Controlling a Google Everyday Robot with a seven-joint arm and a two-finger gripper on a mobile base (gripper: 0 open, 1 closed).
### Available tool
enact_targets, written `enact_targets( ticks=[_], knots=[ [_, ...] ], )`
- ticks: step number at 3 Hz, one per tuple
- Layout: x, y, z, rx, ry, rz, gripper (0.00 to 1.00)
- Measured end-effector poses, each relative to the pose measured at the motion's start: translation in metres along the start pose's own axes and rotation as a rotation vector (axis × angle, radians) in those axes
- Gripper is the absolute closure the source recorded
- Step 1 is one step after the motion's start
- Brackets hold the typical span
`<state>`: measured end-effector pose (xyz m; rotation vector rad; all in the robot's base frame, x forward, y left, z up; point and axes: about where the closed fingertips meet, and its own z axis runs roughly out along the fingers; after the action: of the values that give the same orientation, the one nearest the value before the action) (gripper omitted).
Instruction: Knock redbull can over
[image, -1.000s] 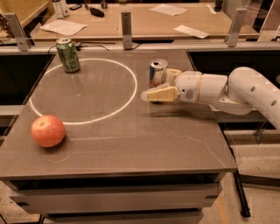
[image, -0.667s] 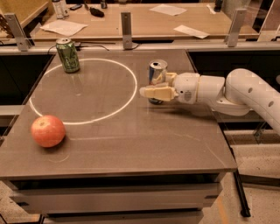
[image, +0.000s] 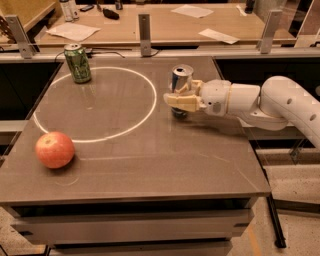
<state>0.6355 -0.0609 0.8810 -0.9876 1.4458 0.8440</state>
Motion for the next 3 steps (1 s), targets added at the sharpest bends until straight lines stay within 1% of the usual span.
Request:
enact_targets(
  ticks=[1, 2, 3],
  knots=[
    [-0.026, -0.010, -0.012, 0.026, -0.028, -0.146, 1.00],
    [-0.049, -0.013, -0.023, 0.004, -0.083, -0.346, 1.00],
    [-0.059, -0.004, -0.026, -0.070, -0.098, -0.550, 1.00]
  ],
)
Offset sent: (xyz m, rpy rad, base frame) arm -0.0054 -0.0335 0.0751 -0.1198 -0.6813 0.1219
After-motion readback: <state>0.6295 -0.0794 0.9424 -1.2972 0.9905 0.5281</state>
